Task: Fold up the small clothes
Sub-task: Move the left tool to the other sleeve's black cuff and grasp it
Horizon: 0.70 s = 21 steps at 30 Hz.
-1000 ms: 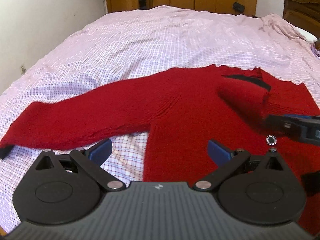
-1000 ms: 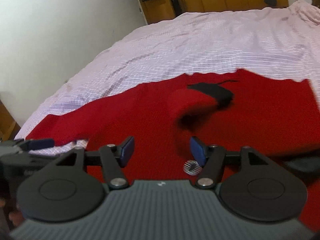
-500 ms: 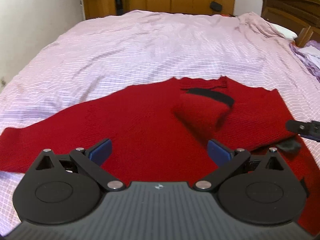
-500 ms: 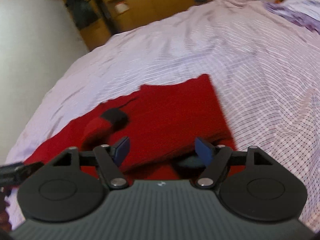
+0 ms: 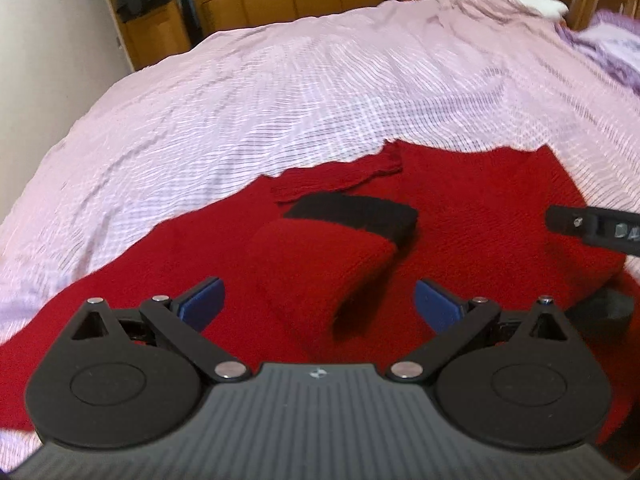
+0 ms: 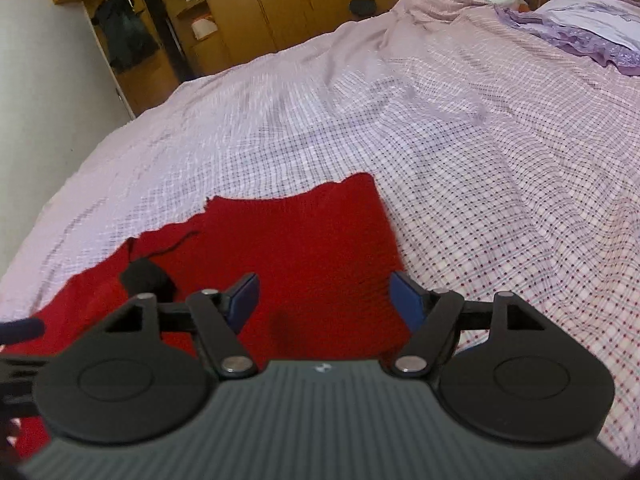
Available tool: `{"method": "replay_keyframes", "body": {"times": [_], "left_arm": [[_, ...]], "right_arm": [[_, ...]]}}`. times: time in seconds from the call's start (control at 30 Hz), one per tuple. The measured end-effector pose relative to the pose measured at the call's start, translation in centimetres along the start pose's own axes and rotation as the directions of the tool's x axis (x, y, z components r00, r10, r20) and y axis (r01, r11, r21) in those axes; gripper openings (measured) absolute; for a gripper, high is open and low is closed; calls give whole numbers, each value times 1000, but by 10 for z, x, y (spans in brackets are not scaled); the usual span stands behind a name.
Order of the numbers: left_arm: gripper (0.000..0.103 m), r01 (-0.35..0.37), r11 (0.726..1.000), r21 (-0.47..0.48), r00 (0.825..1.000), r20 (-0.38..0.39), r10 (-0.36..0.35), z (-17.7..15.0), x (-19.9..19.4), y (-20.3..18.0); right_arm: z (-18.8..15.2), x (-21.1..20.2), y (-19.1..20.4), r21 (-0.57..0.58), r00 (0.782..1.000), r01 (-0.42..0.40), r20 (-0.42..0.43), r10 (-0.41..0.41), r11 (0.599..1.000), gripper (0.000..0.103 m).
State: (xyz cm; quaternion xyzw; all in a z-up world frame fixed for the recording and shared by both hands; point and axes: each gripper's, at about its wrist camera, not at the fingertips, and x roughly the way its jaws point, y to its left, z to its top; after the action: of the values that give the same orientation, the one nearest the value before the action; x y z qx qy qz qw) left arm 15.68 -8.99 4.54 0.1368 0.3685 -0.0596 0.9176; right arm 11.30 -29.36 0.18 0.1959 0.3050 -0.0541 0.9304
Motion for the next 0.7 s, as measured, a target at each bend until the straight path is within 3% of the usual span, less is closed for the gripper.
{"method": "replay_keyframes", "body": {"times": [0.07, 0.13, 0.17, 0.2, 0.43, 0.57, 0.7], "left_arm": [[95, -32, 999, 28, 999, 12, 31, 2, 15, -8], [72, -59, 997, 46, 998, 22, 58, 2, 25, -9], [52, -54, 998, 33, 998, 17, 53, 1, 28, -5], [43, -55, 999, 0, 998, 9, 55, 1, 29, 0], [44, -78, 976, -202, 996, 22, 84, -19, 5, 58], [60, -73, 959, -274, 997, -44, 64, -38, -1, 84], [64, -31, 933, -359, 998, -62, 9, -57, -8, 109]], "right_arm": [[1, -1, -2, 22, 1000, -20, 19, 20, 1000, 75], [0, 0, -4, 25, 999, -28, 24, 27, 999, 75], [0, 1, -4, 20, 999, -26, 26, 26, 999, 75], [0, 2, -4, 12, 999, -24, 25, 24, 1000, 75], [-4, 4, -5, 3, 1000, -12, 24, 12, 1000, 75], [-7, 5, -1, -22, 1000, -1, 24, 1, 1000, 75], [-9, 5, -1, -29, 1000, 2, 28, -1, 1000, 75]]}}
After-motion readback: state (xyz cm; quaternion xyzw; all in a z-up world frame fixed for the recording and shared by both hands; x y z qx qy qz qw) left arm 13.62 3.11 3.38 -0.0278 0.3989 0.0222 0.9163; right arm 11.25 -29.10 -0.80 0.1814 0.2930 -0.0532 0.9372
